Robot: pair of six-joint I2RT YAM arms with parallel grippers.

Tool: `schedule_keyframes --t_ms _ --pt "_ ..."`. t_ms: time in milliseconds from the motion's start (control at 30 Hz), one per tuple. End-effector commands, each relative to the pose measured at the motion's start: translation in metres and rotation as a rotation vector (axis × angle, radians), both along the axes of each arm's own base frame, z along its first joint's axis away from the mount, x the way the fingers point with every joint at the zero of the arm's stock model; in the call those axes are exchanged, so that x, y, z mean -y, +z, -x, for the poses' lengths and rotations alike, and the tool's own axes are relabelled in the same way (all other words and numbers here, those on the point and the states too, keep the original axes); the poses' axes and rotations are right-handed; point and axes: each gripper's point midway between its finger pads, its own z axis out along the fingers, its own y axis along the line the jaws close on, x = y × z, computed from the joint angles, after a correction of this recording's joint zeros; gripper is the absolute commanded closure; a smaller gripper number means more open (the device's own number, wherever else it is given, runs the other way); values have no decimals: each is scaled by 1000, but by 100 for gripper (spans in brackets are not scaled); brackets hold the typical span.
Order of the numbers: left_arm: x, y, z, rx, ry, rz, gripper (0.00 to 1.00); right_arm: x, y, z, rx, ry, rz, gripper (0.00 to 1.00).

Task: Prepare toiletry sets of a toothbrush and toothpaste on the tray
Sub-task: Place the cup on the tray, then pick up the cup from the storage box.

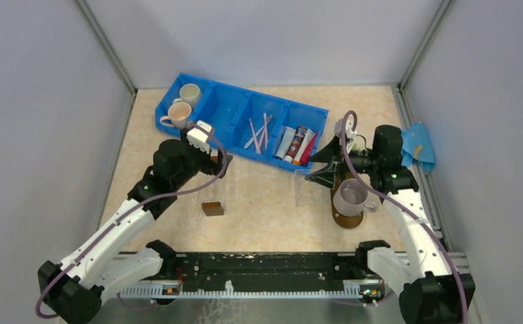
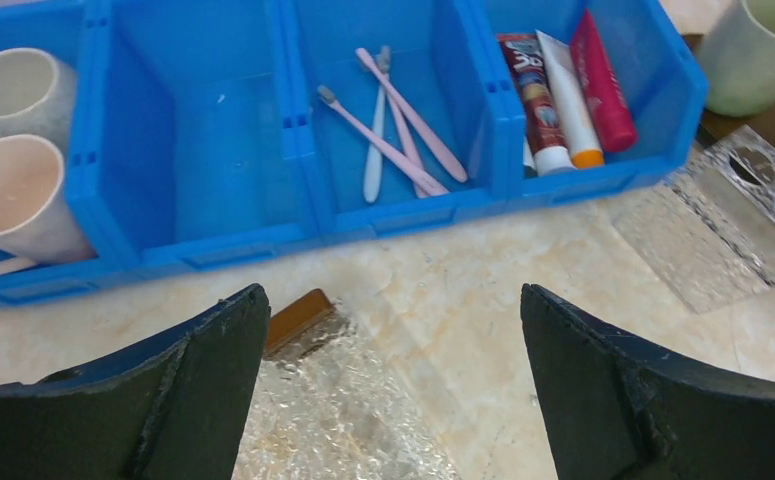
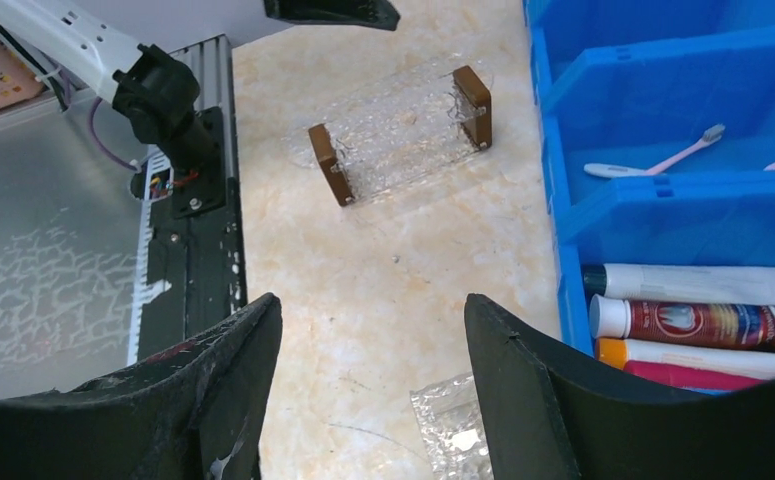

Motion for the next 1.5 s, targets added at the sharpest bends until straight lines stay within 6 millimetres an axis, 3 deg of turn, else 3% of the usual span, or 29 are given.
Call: schedule_keyframes --t_ms 0,233,500,833,1100,1333,1467 --pt "-11 15 -15 29 31 105 1 -4 20 8 94 24 -18 33" --pt "-34 28 -55 -6 80 295 1 -4 21 11 99 22 -26 33" --pt "-75 43 -126 -25 255 347 1 -3 23 14 125 10 -25 33" --pt "-131 1 -196 -242 510 423 1 -3 25 18 136 16 -29 33" --pt "-187 -37 -217 -320 870 586 4 -5 22 17 133 19 -22 33" --pt "-208 -67 -237 -490 1098 592 24 -6 19 15 130 17 -14 33" --pt "-222 -78 -238 -539 1211 545 37 -6 19 15 135 15 -11 33"
